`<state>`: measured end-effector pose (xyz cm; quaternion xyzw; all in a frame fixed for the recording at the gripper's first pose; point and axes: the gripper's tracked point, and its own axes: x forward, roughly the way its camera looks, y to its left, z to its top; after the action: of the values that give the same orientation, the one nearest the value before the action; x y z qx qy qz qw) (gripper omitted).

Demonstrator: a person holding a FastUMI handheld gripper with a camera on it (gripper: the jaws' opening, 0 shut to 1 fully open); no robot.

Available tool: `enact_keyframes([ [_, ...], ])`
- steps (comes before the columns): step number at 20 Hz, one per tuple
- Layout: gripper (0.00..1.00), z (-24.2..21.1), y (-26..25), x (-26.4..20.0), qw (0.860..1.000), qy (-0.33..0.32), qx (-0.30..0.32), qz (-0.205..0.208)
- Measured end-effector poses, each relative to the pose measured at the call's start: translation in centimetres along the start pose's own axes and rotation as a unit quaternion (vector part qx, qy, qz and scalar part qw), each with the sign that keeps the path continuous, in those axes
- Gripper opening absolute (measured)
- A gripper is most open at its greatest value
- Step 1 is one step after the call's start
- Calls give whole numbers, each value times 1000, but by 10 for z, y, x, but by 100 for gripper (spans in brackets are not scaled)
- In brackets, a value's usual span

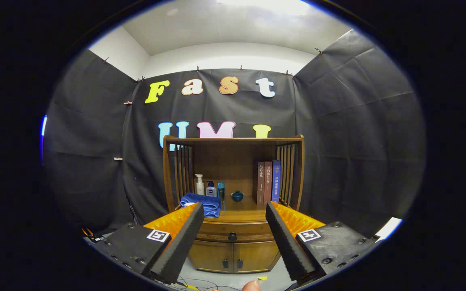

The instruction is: Pull open the drawer, take out the items inside it, and place them on the countertop above the cabinet.

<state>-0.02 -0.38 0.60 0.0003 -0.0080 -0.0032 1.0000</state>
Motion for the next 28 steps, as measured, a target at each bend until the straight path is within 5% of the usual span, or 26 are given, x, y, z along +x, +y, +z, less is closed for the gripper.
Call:
enact_keyframes([
  [20,99,-4,4,-1,1000,-2,0,8],
  [28,99,-39,8,39,1000,-8,17,21],
])
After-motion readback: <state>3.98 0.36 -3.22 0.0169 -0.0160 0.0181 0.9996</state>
